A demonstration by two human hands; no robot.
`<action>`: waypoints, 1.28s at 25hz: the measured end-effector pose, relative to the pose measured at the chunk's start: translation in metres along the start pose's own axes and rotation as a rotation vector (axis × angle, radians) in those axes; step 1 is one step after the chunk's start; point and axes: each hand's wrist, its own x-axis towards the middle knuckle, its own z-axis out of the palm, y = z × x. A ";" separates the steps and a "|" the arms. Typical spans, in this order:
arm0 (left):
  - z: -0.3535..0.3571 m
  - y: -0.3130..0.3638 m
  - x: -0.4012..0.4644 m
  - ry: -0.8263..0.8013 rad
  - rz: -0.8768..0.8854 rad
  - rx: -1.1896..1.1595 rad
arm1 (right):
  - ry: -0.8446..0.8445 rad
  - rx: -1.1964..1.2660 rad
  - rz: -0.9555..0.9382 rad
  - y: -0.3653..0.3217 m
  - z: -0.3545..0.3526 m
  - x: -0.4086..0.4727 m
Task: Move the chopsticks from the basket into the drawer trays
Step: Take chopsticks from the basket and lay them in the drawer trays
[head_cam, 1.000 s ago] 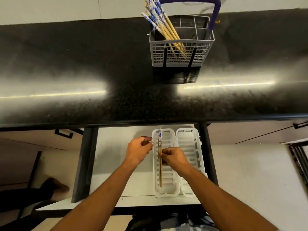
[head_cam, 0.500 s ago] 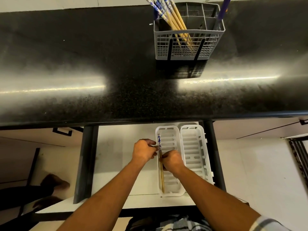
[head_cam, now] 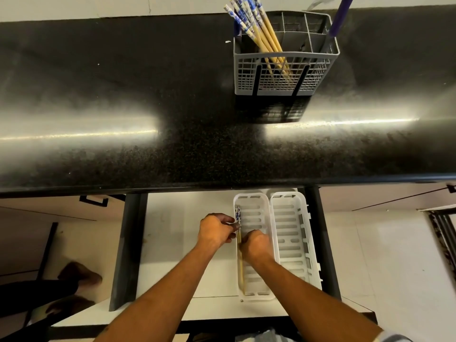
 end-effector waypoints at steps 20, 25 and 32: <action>-0.011 0.021 -0.046 0.309 0.412 0.089 | 0.005 -0.060 -0.251 -0.014 -0.054 -0.046; -0.064 0.103 -0.094 0.440 0.823 -0.149 | 0.162 0.012 -0.506 -0.060 -0.162 -0.090; -0.118 0.233 -0.083 0.455 0.816 -0.395 | 0.593 0.258 -0.843 -0.145 -0.279 -0.095</action>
